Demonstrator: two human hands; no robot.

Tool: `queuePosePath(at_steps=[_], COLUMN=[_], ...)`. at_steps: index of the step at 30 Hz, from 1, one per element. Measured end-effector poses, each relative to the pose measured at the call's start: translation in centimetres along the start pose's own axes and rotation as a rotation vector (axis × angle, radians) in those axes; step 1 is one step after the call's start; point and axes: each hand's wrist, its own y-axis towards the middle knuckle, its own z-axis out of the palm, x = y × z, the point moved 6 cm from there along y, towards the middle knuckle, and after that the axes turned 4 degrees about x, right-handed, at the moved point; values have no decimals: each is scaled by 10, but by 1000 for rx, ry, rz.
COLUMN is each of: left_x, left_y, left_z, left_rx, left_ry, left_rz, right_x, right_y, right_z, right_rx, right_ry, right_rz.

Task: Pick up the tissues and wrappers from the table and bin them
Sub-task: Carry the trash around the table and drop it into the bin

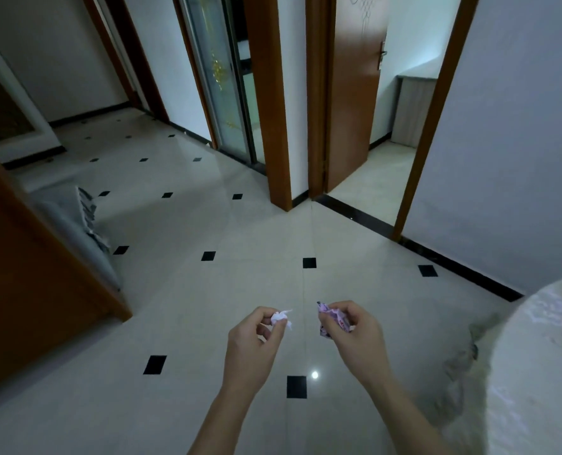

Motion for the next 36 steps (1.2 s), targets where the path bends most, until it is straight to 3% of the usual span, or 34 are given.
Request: queuePosePath(at_steps=[13,28,36], left_x=[-23,-100,-141], left_y=[161,385,406], left_z=[137,333,439], left_rx=[235,661,959], left_ry=[3,-23,-2], left_rz=[91,345,452], right_x=[-27,-25,-35], right_y=[135,309,294], right_z=[-92,-222,-279], right_rx=[-207,-642,-960], right_ry=[-64,-96,-56], right_rz=[34,100,210])
